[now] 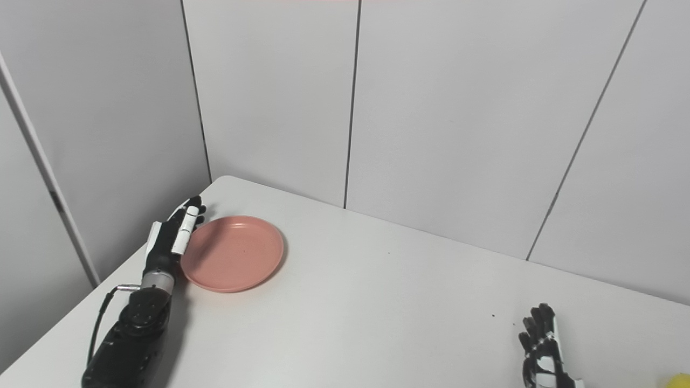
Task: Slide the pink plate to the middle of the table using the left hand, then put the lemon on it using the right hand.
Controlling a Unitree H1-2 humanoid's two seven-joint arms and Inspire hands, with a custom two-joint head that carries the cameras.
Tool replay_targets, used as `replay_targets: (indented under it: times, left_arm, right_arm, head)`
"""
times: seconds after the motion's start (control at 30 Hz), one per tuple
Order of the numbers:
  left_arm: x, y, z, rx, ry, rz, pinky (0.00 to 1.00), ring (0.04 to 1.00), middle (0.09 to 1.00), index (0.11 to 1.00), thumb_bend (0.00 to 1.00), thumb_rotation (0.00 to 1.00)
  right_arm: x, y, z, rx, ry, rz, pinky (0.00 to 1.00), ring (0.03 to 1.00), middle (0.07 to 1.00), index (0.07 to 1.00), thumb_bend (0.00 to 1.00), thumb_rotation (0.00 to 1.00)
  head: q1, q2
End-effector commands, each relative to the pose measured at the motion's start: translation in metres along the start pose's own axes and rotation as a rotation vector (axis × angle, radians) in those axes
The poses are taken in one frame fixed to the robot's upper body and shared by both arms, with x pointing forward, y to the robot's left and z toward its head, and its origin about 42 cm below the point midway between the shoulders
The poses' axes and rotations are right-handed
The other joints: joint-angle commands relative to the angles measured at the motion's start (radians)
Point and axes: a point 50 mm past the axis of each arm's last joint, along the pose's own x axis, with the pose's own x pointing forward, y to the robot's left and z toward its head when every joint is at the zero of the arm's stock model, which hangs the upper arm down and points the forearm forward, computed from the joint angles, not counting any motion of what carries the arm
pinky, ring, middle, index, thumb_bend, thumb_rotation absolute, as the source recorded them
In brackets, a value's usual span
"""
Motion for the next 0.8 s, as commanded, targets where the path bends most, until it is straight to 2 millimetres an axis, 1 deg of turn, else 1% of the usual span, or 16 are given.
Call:
replay_targets:
  times: [0.0,0.23,0.37,0.43,0.57,0.63,0.77]
  left_arm:
    - [0.010,-0.005,0.026,-0.033,-0.094,-0.063,0.86,0.879,0.876,0.866,0.71,1.00]
    - [0.007,-0.020,0.030,-0.163,-0.087,-0.123,0.87,0.864,0.854,0.851,0.72,1.00]
    - [0.006,-0.027,0.029,-0.241,-0.076,-0.156,0.80,0.830,0.837,0.840,0.70,1.00]
    - [0.005,-0.030,0.029,-0.262,-0.071,-0.172,0.79,0.825,0.834,0.840,0.70,1.00]
    - [0.003,-0.038,0.029,-0.280,-0.060,-0.201,0.80,0.824,0.831,0.833,0.71,1.00]
    - [0.001,-0.042,0.029,-0.289,-0.053,-0.210,0.80,0.824,0.829,0.827,0.72,1.00]
    - [-0.002,-0.052,0.030,-0.310,-0.039,-0.230,0.81,0.836,0.838,0.835,0.69,1.00]
  right_arm:
    - [-0.002,-0.004,0.004,0.011,-0.012,-0.011,1.00,1.000,1.000,1.000,0.63,1.00]
    - [-0.003,-0.006,0.007,0.011,0.004,-0.020,1.00,1.000,1.000,1.000,0.63,0.99]
    - [-0.003,-0.007,0.009,0.008,0.006,-0.022,1.00,1.000,1.000,1.000,0.63,0.98]
    - [-0.003,-0.007,0.009,0.009,0.008,-0.024,1.00,1.000,1.000,1.000,0.63,0.98]
    - [-0.004,-0.006,0.010,0.005,0.011,-0.030,1.00,1.000,1.000,1.000,0.64,0.97]
    - [-0.004,-0.006,0.010,0.000,0.009,-0.026,1.00,1.000,1.000,1.000,0.63,0.99]
    - [-0.004,-0.006,0.012,-0.007,0.005,-0.020,1.00,1.000,1.000,1.000,0.62,1.00]
  head:
    - [-0.002,0.004]
    - [0.003,0.012]
    - [0.005,0.017]
    - [0.005,0.017]
    - [-0.002,0.026]
    - [-0.003,0.029]
    - [-0.008,0.034]
